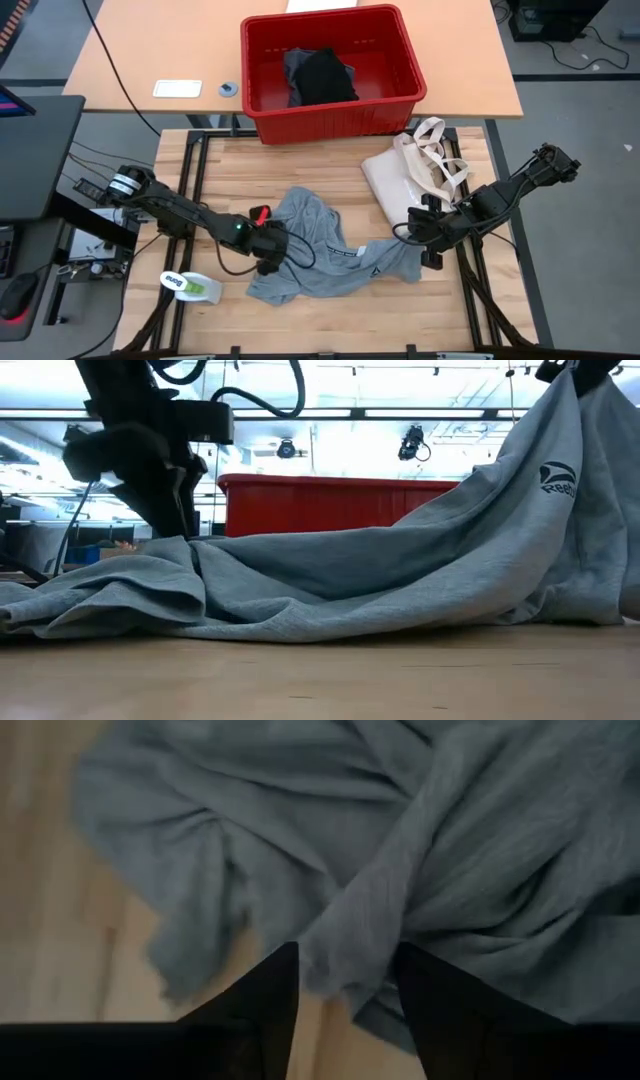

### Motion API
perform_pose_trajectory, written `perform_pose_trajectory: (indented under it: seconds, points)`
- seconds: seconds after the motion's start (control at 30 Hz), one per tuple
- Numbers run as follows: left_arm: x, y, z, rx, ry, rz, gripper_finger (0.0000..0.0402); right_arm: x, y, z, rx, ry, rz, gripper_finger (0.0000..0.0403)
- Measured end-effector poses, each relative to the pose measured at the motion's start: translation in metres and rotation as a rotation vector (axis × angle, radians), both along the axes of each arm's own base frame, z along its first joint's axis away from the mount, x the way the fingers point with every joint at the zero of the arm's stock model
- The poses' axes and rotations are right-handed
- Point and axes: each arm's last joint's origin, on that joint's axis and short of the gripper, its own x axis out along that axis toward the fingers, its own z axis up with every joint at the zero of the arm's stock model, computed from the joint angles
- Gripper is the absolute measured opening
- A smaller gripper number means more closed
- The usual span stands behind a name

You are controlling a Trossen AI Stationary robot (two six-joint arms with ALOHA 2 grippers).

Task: Fold Laundry from Bin
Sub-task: Fold the gray shirt

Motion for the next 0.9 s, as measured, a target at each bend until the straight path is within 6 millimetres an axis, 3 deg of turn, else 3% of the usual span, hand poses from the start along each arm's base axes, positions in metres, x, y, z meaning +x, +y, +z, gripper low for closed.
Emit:
perform_pose_trajectory:
  seconds: [0.1, 0.27, 0.43, 0.67, 0.9]
  points:
    - [0.0, 0.001, 0.0, 0.032, 0.005, -0.023, 0.0137, 0.0, 0.0, 0.0, -0.007, -0.004, -0.003, 0.0013]
    - [0.0, 0.0, 0.0, 0.028, 0.026, -0.071, 0.0016, 0.001, 0.0, 0.0, -0.004, -0.012, -0.002, 0.0013]
    - [-0.005, 0.002, 0.009, 0.008, 0.016, -0.086, 0.0004, 0.001, 0.0, 0.001, -0.005, -0.02, -0.005, 0.0013]
    - [-0.011, 0.002, 0.02, -0.037, -0.023, -0.073, 0.005, 0.001, 0.0, 0.001, -0.007, -0.021, -0.002, 0.0013]
    - [-0.01, -0.002, 0.016, -0.06, -0.032, -0.025, 0.0179, 0.001, 0.0, 0.001, -0.009, -0.024, 0.0, 0.0013]
